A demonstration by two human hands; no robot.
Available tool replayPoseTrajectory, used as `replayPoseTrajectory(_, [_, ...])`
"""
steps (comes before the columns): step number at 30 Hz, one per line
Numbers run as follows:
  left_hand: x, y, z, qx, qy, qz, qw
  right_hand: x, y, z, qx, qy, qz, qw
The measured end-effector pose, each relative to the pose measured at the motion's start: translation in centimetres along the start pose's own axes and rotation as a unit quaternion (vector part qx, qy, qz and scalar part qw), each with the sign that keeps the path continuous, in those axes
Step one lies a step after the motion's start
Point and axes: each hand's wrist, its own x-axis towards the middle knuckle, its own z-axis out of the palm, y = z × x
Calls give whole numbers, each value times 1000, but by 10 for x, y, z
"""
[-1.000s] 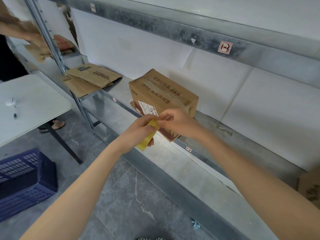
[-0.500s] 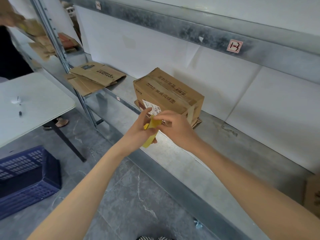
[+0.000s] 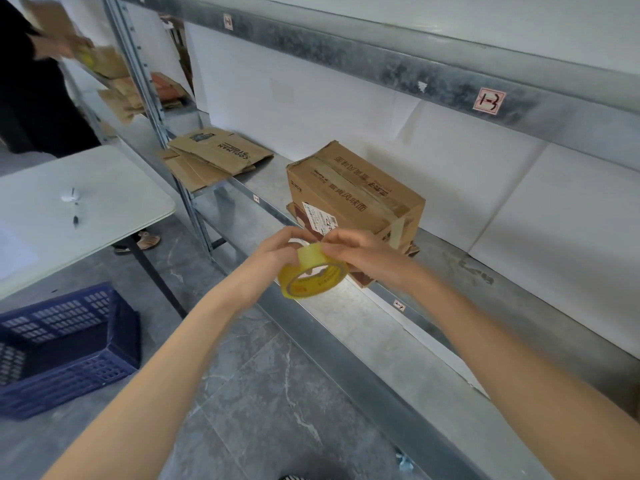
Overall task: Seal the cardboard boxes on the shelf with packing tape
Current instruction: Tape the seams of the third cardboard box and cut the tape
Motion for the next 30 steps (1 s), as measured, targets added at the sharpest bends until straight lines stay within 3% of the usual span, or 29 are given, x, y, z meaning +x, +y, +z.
replayPoseTrajectory(5, [0, -4, 5, 107, 70, 11, 992, 2, -2, 9, -18, 13, -15, 1000])
replayPoseTrajectory(9, [2, -6, 6, 127, 132, 21, 983, 3, -4, 13, -22, 34, -17, 999])
replayPoseTrajectory(21, [0, 3, 4, 160, 118, 61, 978, -4, -13, 8, 45, 33, -2, 998])
replayPoseTrajectory(30, [2, 2, 12, 200, 161, 99, 961, -1, -13, 9, 43, 54, -2, 998])
